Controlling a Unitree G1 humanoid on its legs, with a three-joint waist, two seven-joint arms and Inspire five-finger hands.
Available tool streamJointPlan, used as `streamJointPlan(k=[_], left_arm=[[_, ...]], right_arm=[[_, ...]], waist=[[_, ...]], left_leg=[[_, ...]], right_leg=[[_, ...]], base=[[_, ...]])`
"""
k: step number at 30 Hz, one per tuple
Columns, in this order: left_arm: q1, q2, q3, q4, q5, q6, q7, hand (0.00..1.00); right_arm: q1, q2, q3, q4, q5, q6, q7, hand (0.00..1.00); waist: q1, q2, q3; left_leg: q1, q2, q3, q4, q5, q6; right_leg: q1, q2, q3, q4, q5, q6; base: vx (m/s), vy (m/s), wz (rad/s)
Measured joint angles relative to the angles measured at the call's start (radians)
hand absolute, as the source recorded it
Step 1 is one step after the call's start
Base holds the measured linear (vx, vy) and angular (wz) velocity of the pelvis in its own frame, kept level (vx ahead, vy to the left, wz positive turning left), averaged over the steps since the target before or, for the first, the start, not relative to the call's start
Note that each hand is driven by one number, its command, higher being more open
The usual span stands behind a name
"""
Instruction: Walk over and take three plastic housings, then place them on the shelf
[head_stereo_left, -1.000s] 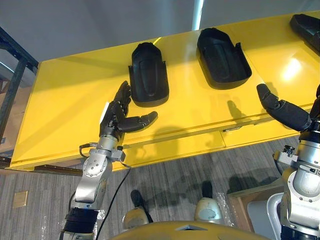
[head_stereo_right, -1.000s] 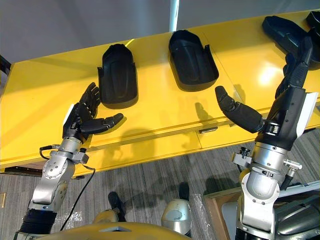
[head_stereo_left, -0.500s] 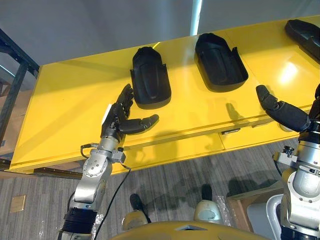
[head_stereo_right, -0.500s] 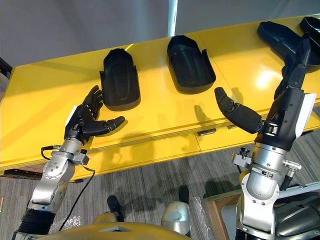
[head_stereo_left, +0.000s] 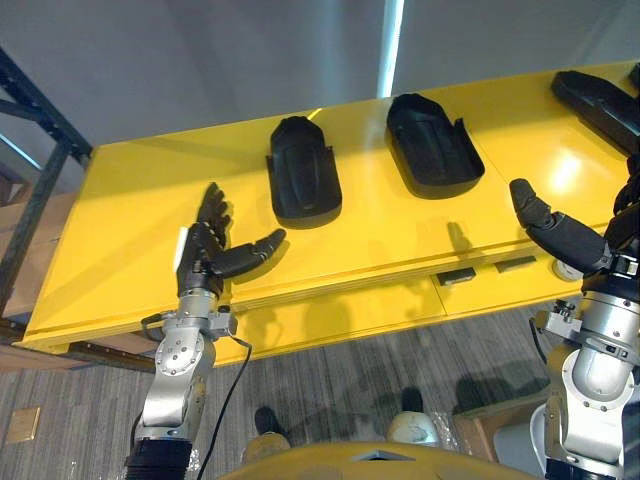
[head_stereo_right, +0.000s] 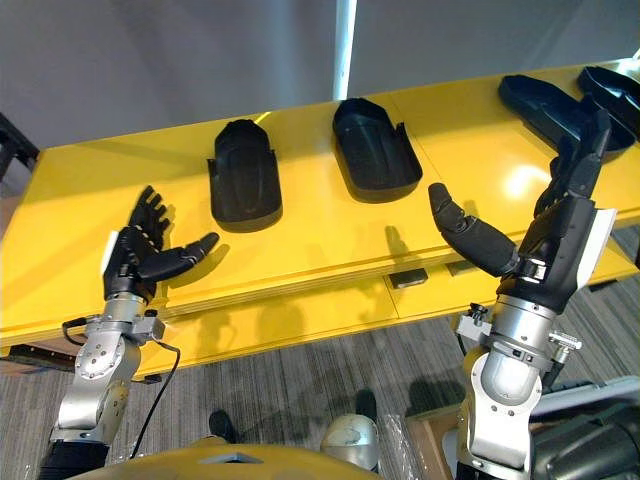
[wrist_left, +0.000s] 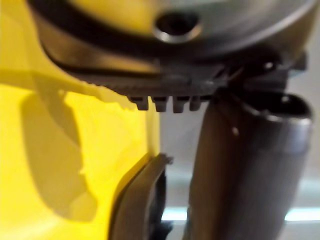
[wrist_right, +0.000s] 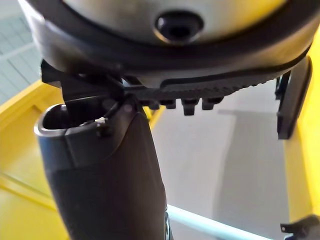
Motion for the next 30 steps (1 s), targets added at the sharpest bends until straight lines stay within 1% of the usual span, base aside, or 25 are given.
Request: streamJointPlan(k=[1, 3, 4, 6, 7, 8, 10, 12, 13, 14, 15, 16, 17, 18, 19, 20, 21, 22, 23, 24, 25, 26, 28, 29, 30], left_arm=[[0.011, -0.007, 0.007, -0.022, -0.003, -0.022, 0.004, 1.0], [0.039, -0.032, 0.009, -0.112, -0.005, -0.088, 0.001, 1.0], [0.05, -0.04, 0.007, -0.139, -0.011, -0.107, -0.005, 1.0], [0.085, -0.064, -0.013, -0.218, -0.079, -0.176, -0.046, 1.0], [0.091, -0.069, -0.02, -0.228, -0.092, -0.188, -0.056, 1.0], [0.1, -0.078, -0.035, -0.236, -0.127, -0.203, -0.077, 1.0], [0.112, -0.087, -0.054, -0.236, -0.172, -0.207, -0.095, 1.0], [0.137, -0.089, -0.09, -0.236, -0.22, -0.219, -0.086, 1.0], [0.138, -0.09, -0.106, -0.235, -0.227, -0.221, -0.079, 1.0], [0.137, -0.089, -0.129, -0.235, -0.225, -0.236, -0.054, 1.0], [0.134, -0.089, -0.15, -0.235, -0.225, -0.271, -0.021, 1.0], [0.13, -0.088, -0.157, -0.234, -0.222, -0.288, -0.002, 1.0], [0.111, -0.089, -0.167, -0.232, -0.22, -0.32, 0.043, 1.0], [0.094, -0.088, -0.173, -0.229, -0.208, -0.336, 0.076, 1.0], [0.053, -0.09, -0.175, -0.218, -0.173, -0.357, 0.135, 1.0], [0.026, -0.09, -0.174, -0.217, -0.144, -0.362, 0.181, 1.0], [-0.009, -0.089, -0.167, -0.218, -0.094, -0.377, 0.242, 1.0], [-0.018, -0.089, -0.16, -0.217, -0.073, -0.379, 0.265, 1.0], [-0.024, -0.089, -0.153, -0.218, -0.056, -0.38, 0.3, 1.0], [-0.022, -0.091, -0.145, -0.218, -0.029, -0.38, 0.351, 1.0], [-0.022, -0.095, -0.141, -0.219, -0.025, -0.38, 0.381, 1.0], [-0.023, -0.109, -0.143, -0.219, -0.024, -0.38, 0.402, 1.0], [-0.026, -0.139, -0.15, -0.219, -0.023, -0.379, 0.403, 1.0], [-0.028, -0.147, -0.152, -0.22, -0.024, -0.378, 0.399, 1.0], [-0.031, -0.148, -0.151, -0.222, -0.021, -0.375, 0.393, 1.0]], right_arm=[[0.0, 0.003, 0.015, 0.002, -0.003, 0.0, -0.008, 1.0], [0.001, 0.034, 0.047, 0.01, -0.024, 0.0, -0.043, 1.0], [0.0, 0.042, 0.058, 0.017, -0.042, 0.001, -0.057, 1.0], [0.0, 0.058, 0.102, 0.036, -0.083, 0.015, -0.096, 1.0], [0.001, 0.062, 0.111, 0.036, -0.084, 0.023, -0.101, 1.0], [0.0, 0.065, 0.13, 0.039, -0.084, 0.045, -0.113, 1.0], [0.0, 0.065, 0.157, 0.041, -0.084, 0.078, -0.124, 1.0], [0.01, 0.069, 0.177, 0.041, -0.083, 0.112, -0.134, 1.0], [0.018, 0.07, 0.176, 0.041, -0.083, 0.117, -0.137, 1.0], [0.035, 0.071, 0.175, 0.04, -0.078, 0.122, -0.137, 1.0], [0.045, 0.072, 0.175, 0.039, -0.062, 0.122, -0.135, 1.0], [0.047, 0.072, 0.174, 0.039, -0.048, 0.122, -0.135, 1.0], [0.051, 0.072, 0.164, 0.039, -0.026, 0.121, -0.133, 1.0], [0.054, 0.072, 0.156, 0.039, -0.013, 0.117, -0.131, 1.0], [0.063, 0.072, 0.137, 0.039, 0.015, 0.104, -0.126, 1.0], [0.072, 0.072, 0.123, 0.039, 0.049, 0.09, -0.117, 1.0], [0.079, 0.073, 0.11, 0.039, 0.112, 0.067, -0.098, 1.0], [0.078, 0.072, 0.109, 0.039, 0.133, 0.058, -0.086, 1.0], [0.076, 0.069, 0.11, 0.039, 0.16, 0.037, -0.063, 1.0], [0.061, 0.055, 0.114, 0.039, 0.171, 0.005, -0.034, 1.0], [0.034, 0.041, 0.122, 0.04, 0.191, -0.019, -0.014, 1.0], [-0.017, 0.016, 0.131, 0.045, 0.2, -0.042, -0.003, 1.0], [-0.087, -0.005, 0.139, 0.059, 0.197, -0.072, -0.004, 1.0], [-0.105, -0.005, 0.148, 0.071, 0.196, -0.083, -0.006, 1.0], [-0.111, -0.003, 0.161, 0.079, 0.197, -0.085, -0.008, 1.0]], waist=[[0.004, -0.001, -0.006], [0.023, -0.005, -0.025], [0.024, -0.006, -0.029], [0.041, -0.009, -0.04], [0.046, -0.009, -0.042], [0.049, -0.01, -0.044], [0.05, -0.013, -0.047], [0.046, -0.025, -0.049], [0.044, -0.028, -0.05], [0.032, -0.035, -0.051], [0.008, -0.041, -0.048], [-0.004, -0.043, -0.047], [-0.029, -0.045, -0.047], [-0.04, -0.045, -0.045], [-0.059, -0.043, -0.039], [-0.072, -0.04, -0.036], [-0.08, -0.041, -0.033], [-0.076, -0.043, -0.026], [-0.061, -0.04, -0.018], [-0.048, -0.023, -0.007], [-0.039, -0.005, 0.003], [-0.036, 0.017, 0.011], [-0.037, 0.043, 0.022], [-0.037, 0.05, 0.022], [-0.032, 0.05, 0.021]], left_leg=[[0.0, 0.0, -0.002, 0.0, 0.0, 0.0], [0.0, 0.0, -0.012, 0.0, 0.0, 0.0], [0.001, 0.0, -0.018, 0.0, 0.0, 0.0], [0.003, 0.0, -0.02, 0.0, -0.001, 0.0], [0.004, 0.0, -0.019, 0.0, -0.001, 0.0], [0.005, 0.0, -0.015, 0.0, -0.002, -0.001], [0.008, 0.004, 0.01, 0.0, -0.007, -0.007], [0.021, 0.015, 0.077, 0.0, -0.011, -0.013], [0.025, 0.019, 0.095, 0.0, -0.013, -0.015], [0.029, 0.025, 0.127, 0.0, -0.015, -0.019], [0.03, 0.031, 0.161, 0.0, -0.018, -0.023], [0.029, 0.034, 0.181, 0.001, -0.02, -0.026], [0.022, 0.04, 0.212, 0.001, -0.023, -0.03], [0.019, 0.043, 0.226, 0.002, -0.024, -0.03], [0.019, 0.048, 0.252, 0.005, -0.027, -0.034], [0.021, 0.051, 0.254, 0.006, -0.035, -0.036], [0.018, 0.049, 0.191, 0.04, -0.092, -0.044], [0.014, 0.042, 0.126, 0.074, -0.141, -0.044], [0.007, 0.028, 0.02, 0.132, -0.225, -0.038], [0.0, 0.013, -0.096, 0.22, -0.321, -0.007], [-0.003, 0.009, -0.159, 0.284, -0.374, 0.021], [-0.018, 0.006, -0.226, 0.349, -0.403, 0.026], [-0.03, -0.001, -0.255, 0.402, -0.43, 0.021], [-0.029, -0.002, -0.254, 0.401, -0.436, 0.02], [-0.027, -0.007, -0.255, 0.392, -0.436, 0.021]], right_leg=[[0.002, 0.0, -0.003, -0.001, 0.0, 0.0], [0.011, 0.0, -0.013, -0.002, 0.001, -0.001], [0.017, 0.0, -0.015, -0.001, 0.0, -0.002], [0.022, 0.0, -0.017, -0.001, -0.001, -0.002], [0.021, 0.0, -0.016, -0.001, -0.001, -0.002], [0.018, 0.0, -0.011, 0.0, -0.001, -0.002], [-0.004, 0.004, 0.015, 0.005, -0.001, -0.002], [-0.054, 0.017, 0.085, 0.012, 0.003, -0.003], [-0.065, 0.023, 0.104, 0.012, 0.005, -0.005], [-0.09, 0.034, 0.139, 0.012, 0.012, -0.012], [-0.12, 0.045, 0.177, 0.012, 0.02, -0.016], [-0.138, 0.051, 0.196, 0.011, 0.025, -0.016], [-0.174, 0.065, 0.235, 0.01, 0.033, -0.017], [-0.189, 0.07, 0.247, 0.007, 0.038, -0.018], [-0.211, 0.084, 0.277, 0.002, 0.046, -0.024], [-0.22, 0.097, 0.296, -0.006, 0.053, -0.031], [-0.236, 0.121, 0.344, -0.01, 0.064, -0.051], [-0.235, 0.132, 0.372, -0.01, 0.066, -0.058], [-0.23, 0.153, 0.415, -0.009, 0.061, -0.074], [-0.224, 0.184, 0.469, -0.006, 0.057, -0.084], [-0.219, 0.203, 0.508, -0.005, 0.058, -0.086], [-0.219, 0.215, 0.542, -0.006, 0.058, -0.085], [-0.22, 0.215, 0.563, -0.009, 0.067, -0.071], [-0.221, 0.214, 0.564, -0.01, 0.069, -0.069], [-0.221, 0.21, 0.56, -0.01, 0.069, -0.069]], base=[[-0.01, 0.0, 0.18], [0.0, 0.004, 0.13], [0.0, 0.004, 0.16], [0.0, 0.003, 0.05], [-0.02, 0.007, -0.04], [-0.04, 0.01, -0.14], [-0.04, 0.012, -0.37], [-0.02, 0.012, -0.8], [0.0, 0.005, -0.88], [0.01, 0.0, -0.88], [0.0, 0.0, -0.89], [0.01, -0.001, -0.96], [0.01, -0.007, -0.73], [0.03, -0.014, -0.84], [0.03, -0.017, -0.65], [0.07, -0.027, -0.98], [0.07, -0.024, -0.95], [0.08, -0.016, -1.24], [0.06, 0.005, -1.39], [0.08, 0.04, -1.58], [0.1, 0.07, -1.52], [0.12, 0.1, -1.1], [0.09, 0.1, -0.52], [0.08, 0.116, -0.06], [0.08, 0.11, 0.06]])
